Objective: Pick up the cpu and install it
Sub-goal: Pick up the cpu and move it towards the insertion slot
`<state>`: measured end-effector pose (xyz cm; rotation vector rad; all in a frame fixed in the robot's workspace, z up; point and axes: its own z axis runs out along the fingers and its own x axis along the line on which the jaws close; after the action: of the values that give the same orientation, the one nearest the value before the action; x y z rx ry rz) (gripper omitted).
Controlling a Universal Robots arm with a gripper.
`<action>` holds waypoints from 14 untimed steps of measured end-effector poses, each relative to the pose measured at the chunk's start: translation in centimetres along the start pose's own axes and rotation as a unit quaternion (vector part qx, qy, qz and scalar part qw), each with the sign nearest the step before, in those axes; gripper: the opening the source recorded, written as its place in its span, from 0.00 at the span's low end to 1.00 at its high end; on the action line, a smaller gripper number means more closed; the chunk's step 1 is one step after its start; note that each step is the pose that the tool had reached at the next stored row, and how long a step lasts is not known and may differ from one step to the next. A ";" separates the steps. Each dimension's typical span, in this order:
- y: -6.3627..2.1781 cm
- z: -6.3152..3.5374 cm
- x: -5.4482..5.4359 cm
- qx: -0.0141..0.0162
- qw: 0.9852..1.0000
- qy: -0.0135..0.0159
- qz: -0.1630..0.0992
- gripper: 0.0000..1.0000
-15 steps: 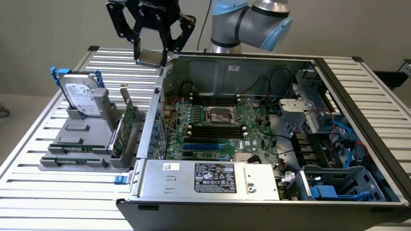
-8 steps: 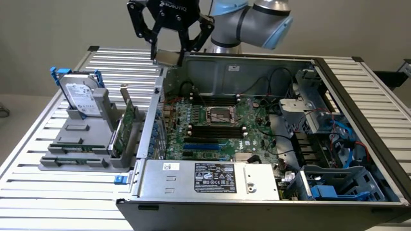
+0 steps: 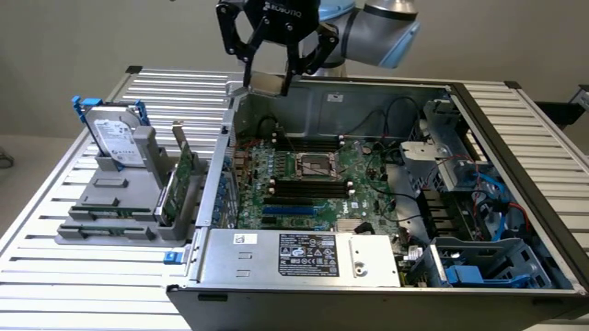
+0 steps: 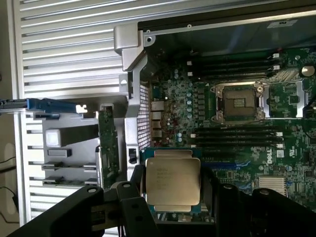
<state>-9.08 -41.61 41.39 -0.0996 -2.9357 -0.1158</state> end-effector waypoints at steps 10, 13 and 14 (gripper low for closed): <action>0.42 -0.74 -4.3 0.000 1.000 0.000 0.000 0.55; 0.55 -0.43 -4.7 0.000 1.000 -0.001 0.000 0.55; 0.59 -0.38 -4.8 0.000 1.000 -0.002 0.000 0.55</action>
<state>-4.28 -41.34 40.83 -0.0995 -2.9392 -0.1164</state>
